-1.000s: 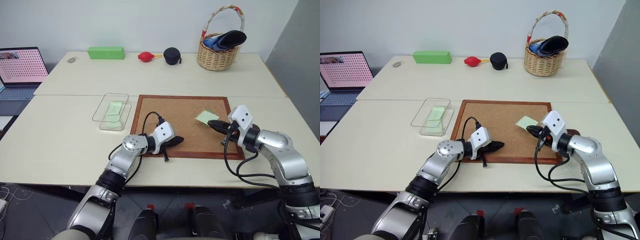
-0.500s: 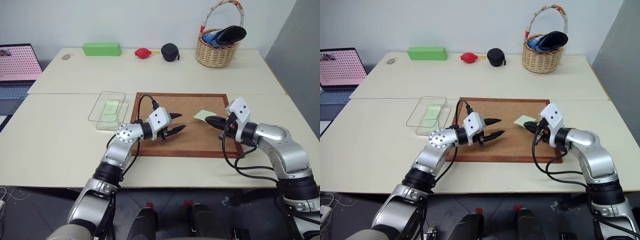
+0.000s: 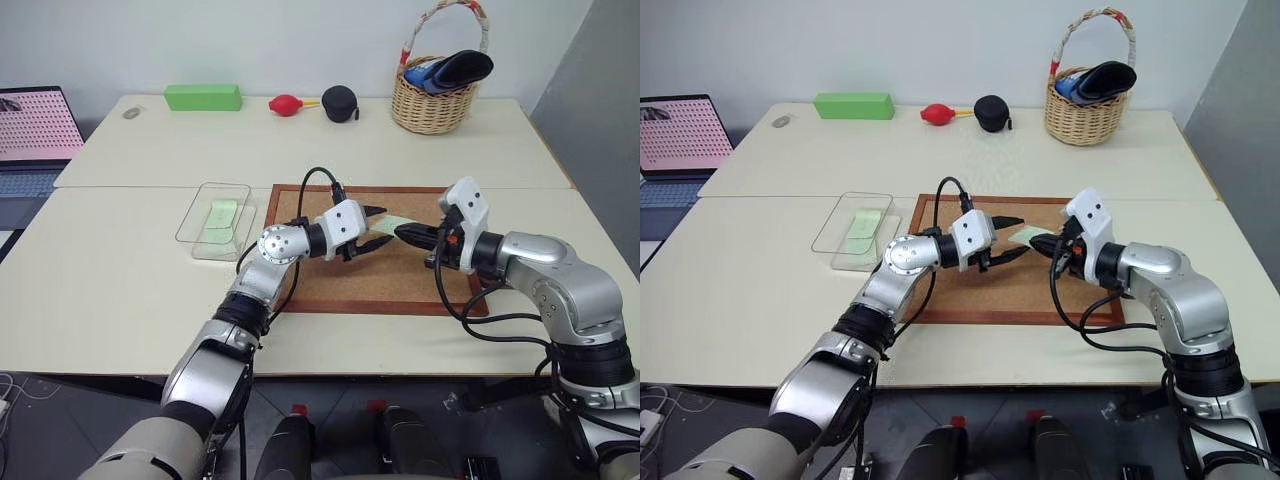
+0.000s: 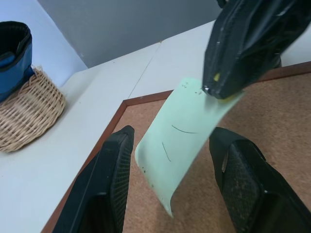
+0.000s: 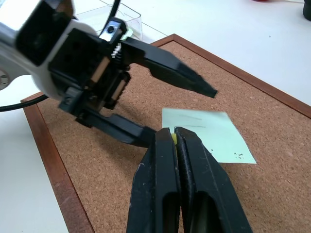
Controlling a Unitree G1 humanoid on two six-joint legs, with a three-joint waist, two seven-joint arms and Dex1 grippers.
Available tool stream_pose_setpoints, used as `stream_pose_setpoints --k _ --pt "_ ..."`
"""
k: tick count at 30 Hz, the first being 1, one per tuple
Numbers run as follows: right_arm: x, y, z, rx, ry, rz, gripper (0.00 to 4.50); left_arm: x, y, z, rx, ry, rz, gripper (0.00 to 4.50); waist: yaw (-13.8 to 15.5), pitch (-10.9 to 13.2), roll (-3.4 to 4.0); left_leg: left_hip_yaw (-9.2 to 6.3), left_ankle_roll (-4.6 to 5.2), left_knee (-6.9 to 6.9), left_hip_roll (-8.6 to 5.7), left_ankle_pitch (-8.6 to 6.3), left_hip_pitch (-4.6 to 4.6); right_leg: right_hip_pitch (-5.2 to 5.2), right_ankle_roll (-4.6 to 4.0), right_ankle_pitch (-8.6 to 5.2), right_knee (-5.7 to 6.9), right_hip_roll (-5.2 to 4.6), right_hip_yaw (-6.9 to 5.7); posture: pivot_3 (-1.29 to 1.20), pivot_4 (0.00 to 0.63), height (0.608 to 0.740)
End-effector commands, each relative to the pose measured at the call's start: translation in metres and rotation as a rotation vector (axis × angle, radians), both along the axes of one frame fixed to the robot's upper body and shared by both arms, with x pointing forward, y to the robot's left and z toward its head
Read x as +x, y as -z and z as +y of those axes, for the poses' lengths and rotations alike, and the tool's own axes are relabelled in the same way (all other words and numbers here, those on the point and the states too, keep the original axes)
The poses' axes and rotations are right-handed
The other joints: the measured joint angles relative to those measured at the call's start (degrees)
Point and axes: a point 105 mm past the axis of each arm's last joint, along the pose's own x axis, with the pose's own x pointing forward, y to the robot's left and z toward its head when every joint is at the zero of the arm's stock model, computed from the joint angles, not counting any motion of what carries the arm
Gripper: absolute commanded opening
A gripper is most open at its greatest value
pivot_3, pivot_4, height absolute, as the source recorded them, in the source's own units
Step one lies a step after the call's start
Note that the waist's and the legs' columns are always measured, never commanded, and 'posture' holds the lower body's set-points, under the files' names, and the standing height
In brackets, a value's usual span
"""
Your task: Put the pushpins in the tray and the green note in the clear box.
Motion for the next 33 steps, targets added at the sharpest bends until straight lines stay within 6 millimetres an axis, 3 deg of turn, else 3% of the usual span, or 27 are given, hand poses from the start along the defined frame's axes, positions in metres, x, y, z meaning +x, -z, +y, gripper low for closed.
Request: stream_pose_setpoints --k 1,3,6,17,27,33 --pt "-0.005 -0.017 0.007 0.015 -0.03 -0.051 0.0 0.004 -0.007 -0.007 0.0 0.013 -0.036 2.6 -0.02 0.0 0.0 0.0 0.0 0.0 0.0 0.0 -0.01 0.0 0.0 0.0 0.0 0.0 0.0 0.0 0.15 0.74" --pt "-0.005 -0.017 0.009 0.02 -0.032 -0.047 0.0 0.005 -0.005 -0.009 0.004 0.016 -0.023 2.6 -0.01 0.0 0.0 0.01 0.0 0.0 0.0 0.0 0.0 0.0 0.0 0.0 0.0 0.0 0.01 0.0 0.15 0.74" --pt "-0.006 -0.018 0.01 0.034 -0.033 -0.04 0.0 0.005 -0.002 -0.011 0.01 0.031 -0.002 2.16 -0.04 0.0 0.0 0.0 0.0 0.0 0.0 0.0 -0.01 -0.01 0.0 0.0 0.01 0.0 0.0 0.0 0.15 0.74" --pt "-0.005 -0.019 0.013 0.055 -0.027 -0.03 0.0 -0.002 0.01 -0.009 0.009 0.079 0.071 0.06 -0.05 0.0 0.0 0.0 0.0 0.0 0.0 0.0 0.0 -0.01 0.0 0.0 0.03 0.0 0.01 0.0 0.15 0.74" --pt "-0.002 -0.022 0.011 0.077 -0.003 -0.04 0.0 -0.011 0.019 -0.006 0.013 0.123 0.139 0.06 -0.06 0.0 0.0 0.0 0.0 0.02 0.0 0.0 0.0 0.0 0.0 0.0 0.06 0.01 0.02 0.0 0.15 0.74" --pt "0.0 -0.029 -0.001 0.106 0.043 -0.04 0.0 -0.012 0.021 -0.003 0.004 0.108 0.143 0.06 -0.06 0.0 0.0 -0.01 0.0 0.02 0.0 0.0 0.01 0.0 0.0 0.0 0.07 0.01 0.02 0.0 0.15 0.74"
